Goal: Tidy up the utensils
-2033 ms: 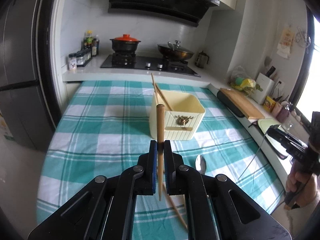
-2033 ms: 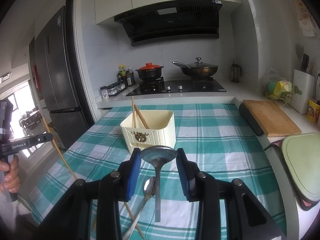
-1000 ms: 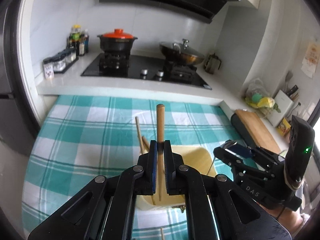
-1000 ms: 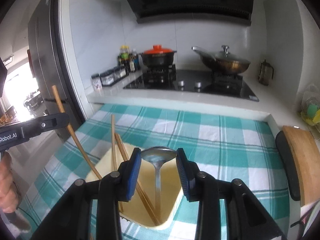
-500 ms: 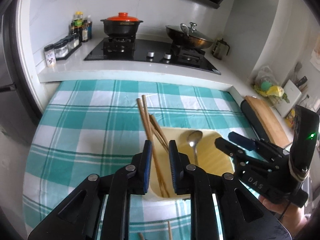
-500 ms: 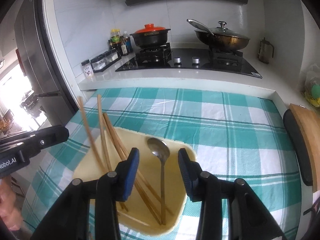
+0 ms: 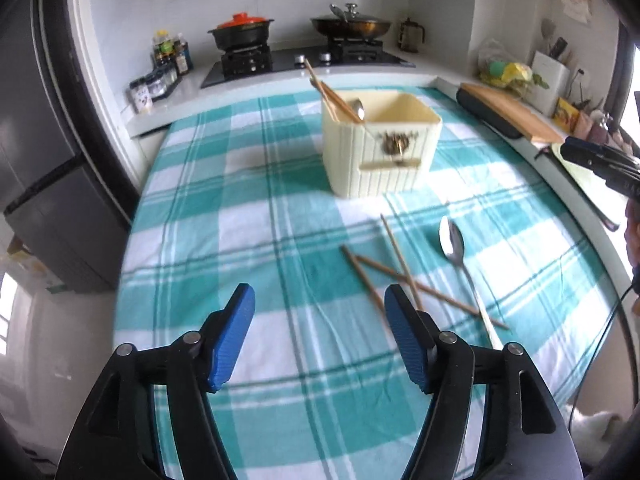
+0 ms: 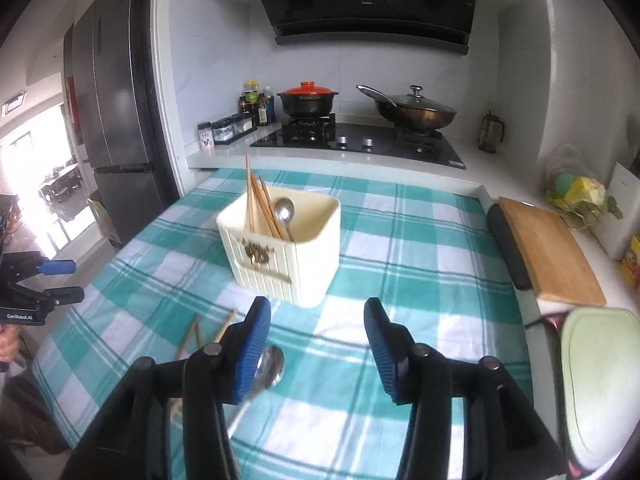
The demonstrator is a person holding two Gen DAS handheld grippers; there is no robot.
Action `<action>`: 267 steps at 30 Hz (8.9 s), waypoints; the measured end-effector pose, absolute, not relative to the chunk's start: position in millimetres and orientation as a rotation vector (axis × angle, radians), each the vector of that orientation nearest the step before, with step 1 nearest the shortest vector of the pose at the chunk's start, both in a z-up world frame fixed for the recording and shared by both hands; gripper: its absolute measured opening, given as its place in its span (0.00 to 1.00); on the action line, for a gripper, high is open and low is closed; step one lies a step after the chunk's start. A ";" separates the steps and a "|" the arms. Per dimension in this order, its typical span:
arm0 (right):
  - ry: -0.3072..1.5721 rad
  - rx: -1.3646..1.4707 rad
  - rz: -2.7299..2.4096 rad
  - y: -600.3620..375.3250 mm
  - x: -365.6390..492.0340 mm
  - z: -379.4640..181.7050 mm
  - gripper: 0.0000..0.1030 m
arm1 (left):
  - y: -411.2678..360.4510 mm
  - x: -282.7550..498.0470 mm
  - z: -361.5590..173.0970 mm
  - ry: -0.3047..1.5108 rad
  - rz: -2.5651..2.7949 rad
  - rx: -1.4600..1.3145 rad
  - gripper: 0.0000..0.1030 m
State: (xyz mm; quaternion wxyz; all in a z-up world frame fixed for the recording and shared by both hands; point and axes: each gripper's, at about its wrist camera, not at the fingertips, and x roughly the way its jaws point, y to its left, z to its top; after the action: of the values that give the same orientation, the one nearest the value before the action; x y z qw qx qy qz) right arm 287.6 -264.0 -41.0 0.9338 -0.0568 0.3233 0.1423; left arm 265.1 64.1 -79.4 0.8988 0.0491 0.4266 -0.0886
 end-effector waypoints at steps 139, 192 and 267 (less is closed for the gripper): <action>0.950 0.069 0.055 -316.0 220.3 -180.1 0.49 | 96.5 235.6 -196.4 1.004 -0.039 -0.156 0.53; 0.939 -0.118 0.083 -270.6 310.9 -198.2 0.70 | 31.1 380.7 -210.3 1.083 -0.066 0.037 0.72; 0.514 0.011 0.413 -194.8 502.1 18.2 0.41 | 21.2 495.3 30.6 0.625 -0.178 -0.138 0.04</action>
State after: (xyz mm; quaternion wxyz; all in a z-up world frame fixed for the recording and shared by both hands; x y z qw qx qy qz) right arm 502.1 -194.8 18.2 0.9461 0.0053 0.2522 0.2029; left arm 495.3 21.2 30.6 0.9453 -0.0678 0.3068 -0.0873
